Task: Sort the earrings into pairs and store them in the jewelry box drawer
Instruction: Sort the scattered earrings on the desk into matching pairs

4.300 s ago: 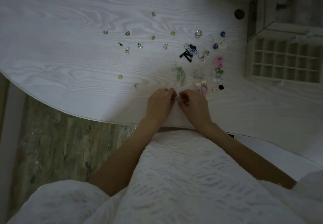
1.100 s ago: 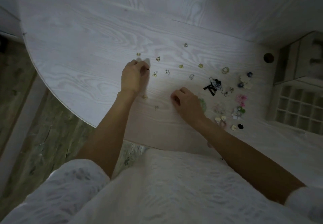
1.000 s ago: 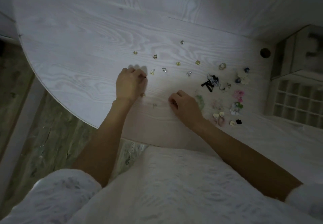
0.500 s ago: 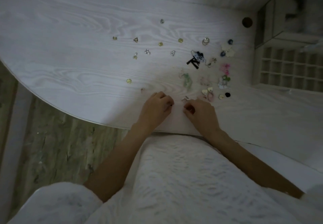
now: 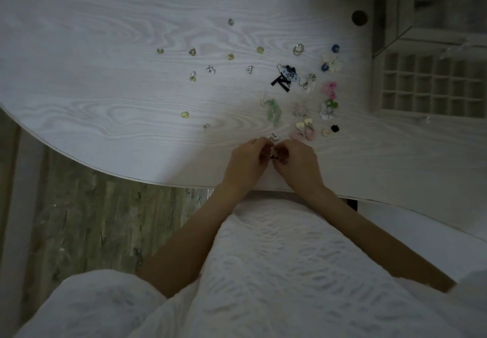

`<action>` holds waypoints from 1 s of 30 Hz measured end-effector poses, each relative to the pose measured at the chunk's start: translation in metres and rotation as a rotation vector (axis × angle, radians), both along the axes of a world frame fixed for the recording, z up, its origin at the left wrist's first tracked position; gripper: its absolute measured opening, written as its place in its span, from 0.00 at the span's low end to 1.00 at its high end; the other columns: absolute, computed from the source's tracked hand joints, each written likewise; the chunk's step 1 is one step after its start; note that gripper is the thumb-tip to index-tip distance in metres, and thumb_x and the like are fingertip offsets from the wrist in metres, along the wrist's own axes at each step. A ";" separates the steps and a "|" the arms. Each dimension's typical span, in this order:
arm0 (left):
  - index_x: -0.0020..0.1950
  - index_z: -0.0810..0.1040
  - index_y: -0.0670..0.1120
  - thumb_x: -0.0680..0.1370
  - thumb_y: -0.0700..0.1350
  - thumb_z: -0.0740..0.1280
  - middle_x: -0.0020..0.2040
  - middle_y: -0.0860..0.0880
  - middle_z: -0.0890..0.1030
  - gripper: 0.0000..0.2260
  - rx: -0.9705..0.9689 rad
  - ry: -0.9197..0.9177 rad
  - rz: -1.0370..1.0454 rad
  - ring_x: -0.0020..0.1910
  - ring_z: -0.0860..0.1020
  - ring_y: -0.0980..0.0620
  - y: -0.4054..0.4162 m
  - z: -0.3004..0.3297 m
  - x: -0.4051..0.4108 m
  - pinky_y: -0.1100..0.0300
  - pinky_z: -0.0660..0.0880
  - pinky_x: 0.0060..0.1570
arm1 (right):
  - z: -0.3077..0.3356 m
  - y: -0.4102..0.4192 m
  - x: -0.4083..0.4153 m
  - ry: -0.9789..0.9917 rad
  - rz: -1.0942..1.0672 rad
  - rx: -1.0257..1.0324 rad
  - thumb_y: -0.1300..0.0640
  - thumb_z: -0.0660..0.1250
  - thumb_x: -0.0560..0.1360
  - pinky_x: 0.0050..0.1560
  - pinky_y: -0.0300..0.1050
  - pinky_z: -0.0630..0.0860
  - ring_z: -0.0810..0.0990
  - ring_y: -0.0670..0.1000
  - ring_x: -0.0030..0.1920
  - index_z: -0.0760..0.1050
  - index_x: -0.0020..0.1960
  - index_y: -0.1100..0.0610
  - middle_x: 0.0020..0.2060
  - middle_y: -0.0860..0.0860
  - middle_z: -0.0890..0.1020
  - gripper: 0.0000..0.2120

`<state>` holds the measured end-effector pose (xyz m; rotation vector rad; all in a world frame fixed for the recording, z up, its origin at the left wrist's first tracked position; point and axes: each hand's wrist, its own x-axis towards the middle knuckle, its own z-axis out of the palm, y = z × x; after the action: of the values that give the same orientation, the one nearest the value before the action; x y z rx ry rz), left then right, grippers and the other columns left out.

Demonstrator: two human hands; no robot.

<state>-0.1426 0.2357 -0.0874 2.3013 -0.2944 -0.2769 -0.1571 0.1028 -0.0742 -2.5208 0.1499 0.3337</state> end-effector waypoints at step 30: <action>0.56 0.78 0.47 0.72 0.46 0.68 0.53 0.45 0.79 0.12 0.208 0.037 0.395 0.52 0.77 0.46 0.119 0.007 0.152 0.59 0.70 0.51 | 0.006 0.031 0.216 -0.142 0.405 -0.091 0.65 0.63 0.73 0.55 0.47 0.70 0.73 0.59 0.58 0.77 0.56 0.58 0.56 0.58 0.77 0.13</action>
<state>0.0092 0.3543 -0.0807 2.4924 0.2187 -0.1531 0.0590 0.1337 -0.0677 -2.6436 -0.4145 0.3083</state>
